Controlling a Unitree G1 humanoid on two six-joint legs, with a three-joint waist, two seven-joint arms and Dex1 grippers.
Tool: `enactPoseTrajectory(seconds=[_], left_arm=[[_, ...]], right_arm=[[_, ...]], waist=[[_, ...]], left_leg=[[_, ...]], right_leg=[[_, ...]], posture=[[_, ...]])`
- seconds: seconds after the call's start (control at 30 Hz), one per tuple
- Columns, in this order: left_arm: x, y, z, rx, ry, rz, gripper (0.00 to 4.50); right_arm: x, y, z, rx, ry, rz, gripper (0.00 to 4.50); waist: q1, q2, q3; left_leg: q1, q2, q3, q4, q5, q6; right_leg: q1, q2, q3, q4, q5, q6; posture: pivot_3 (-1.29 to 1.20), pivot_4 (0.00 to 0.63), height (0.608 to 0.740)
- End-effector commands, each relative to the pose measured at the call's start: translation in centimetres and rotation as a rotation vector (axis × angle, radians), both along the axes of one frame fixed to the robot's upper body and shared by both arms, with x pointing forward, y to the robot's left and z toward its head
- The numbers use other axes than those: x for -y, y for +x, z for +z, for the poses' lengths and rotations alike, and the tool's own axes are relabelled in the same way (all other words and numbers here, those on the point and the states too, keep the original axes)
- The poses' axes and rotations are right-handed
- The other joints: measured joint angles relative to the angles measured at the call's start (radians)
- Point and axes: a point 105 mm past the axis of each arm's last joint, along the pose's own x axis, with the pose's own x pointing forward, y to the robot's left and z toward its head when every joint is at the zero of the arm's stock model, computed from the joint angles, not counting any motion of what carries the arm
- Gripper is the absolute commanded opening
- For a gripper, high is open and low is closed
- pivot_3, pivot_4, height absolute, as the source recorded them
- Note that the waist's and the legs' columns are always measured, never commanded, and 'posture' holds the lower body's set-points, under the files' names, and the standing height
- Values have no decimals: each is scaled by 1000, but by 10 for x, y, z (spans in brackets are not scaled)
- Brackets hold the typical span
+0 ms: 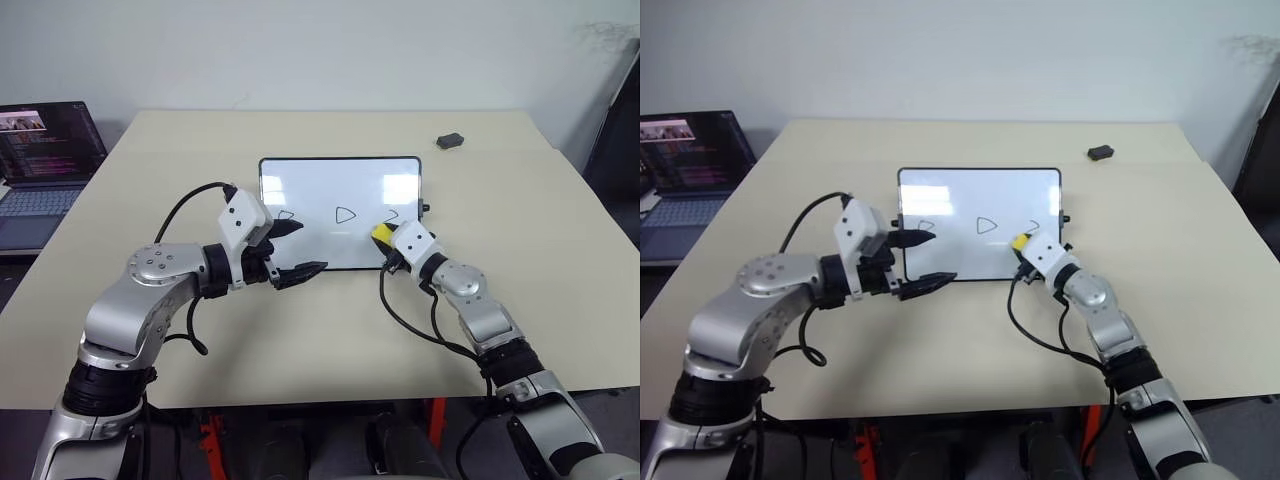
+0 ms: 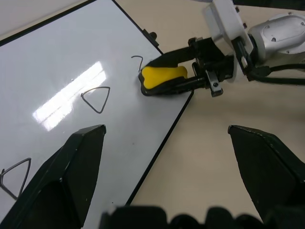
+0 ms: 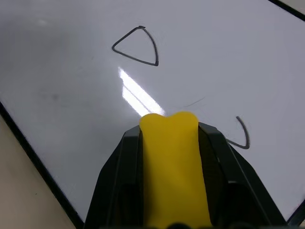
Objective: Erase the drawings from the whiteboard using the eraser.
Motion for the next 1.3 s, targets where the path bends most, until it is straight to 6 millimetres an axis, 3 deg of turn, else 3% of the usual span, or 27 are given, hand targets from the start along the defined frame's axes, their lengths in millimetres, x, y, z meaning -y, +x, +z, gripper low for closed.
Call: enactPoseTrajectory(seconds=[0.03, 0.13, 0.3, 0.5, 0.7, 0.83, 0.93, 1.07, 1.23, 1.3], left_arm=[[-1, -1, 5, 31, 5, 0, 4500], [-1, -2, 4, 29, 5, -3, 4500], [-1, -2, 4, 28, 4, -5, 4500], [-2, -2, 4, 27, 6, -5, 4500], [-2, -2, 4, 28, 6, -6, 4500], [-3, -2, 3, 29, 11, -4, 4500], [-4, -2, 3, 28, 15, -1, 4500], [-4, -2, 2, 26, 16, 1, 4500], [-3, -3, 0, 22, 16, -2, 4500], [-4, -3, 0, 21, 16, -1, 4500]], right_arm=[[14, 11, 54, 162, 119, -78, 1175], [22, 20, 52, 142, 114, -141, 1175], [29, 21, 20, 23, 54, -186, 1174], [30, 2, -25, -140, -39, -144, 1174], [22, -19, -51, -254, -121, -69, 1174], [15, -19, -33, -194, -91, -47, 1174], [10, -14, 11, -54, 69, -35, 1174], [21, -4, 41, 58, 147, -115, 1174], [27, 9, 38, 54, 146, -197, 1174], [24, 9, 24, 6, 111, -193, 1174]], waist=[[0, 0, 0], [2, 0, 0], [4, 0, 0], [4, -1, 0], [-1, -1, -1], [-3, -1, -1], [-3, 0, 0], [-1, 1, 1], [3, 1, 1], [4, 1, 1]], left_leg=[[-1, 0, 0, 0, 0, 0], [-1, 0, -1, -1, -2, -2], [-2, 0, -1, -2, -6, -1], [1, -1, -2, -2, -7, -1], [2, 0, -1, -1, -6, -1], [3, 0, -1, 0, -6, -1], [3, 0, -1, 0, -6, -1], [-1, 0, -1, 0, -6, -1], [-2, -1, -2, -3, -8, -1], [-2, -1, -2, -4, -9, -1]], right_leg=[[-1, 0, 0, 0, 2, -3], [-1, -2, -1, -1, 1, -4], [-1, -4, -2, -1, -5, -4], [1, -4, -2, -1, -5, -4], [2, -3, -2, 0, -5, -3], [3, -3, -1, 0, -7, 1], [2, -3, -1, 0, -7, 1], [0, -3, -1, 0, -6, -1], [-1, -4, -2, -2, -6, -3], [-1, -4, -2, -2, -9, -3]], posture=[[0, 150, 740], [0, 150, 740], [0, 150, 740], [0, 150, 740], [0, 150, 740], [0, 150, 740], [0, 150, 740], [0, 150, 740], [0, 150, 740], [0, 150, 740]])
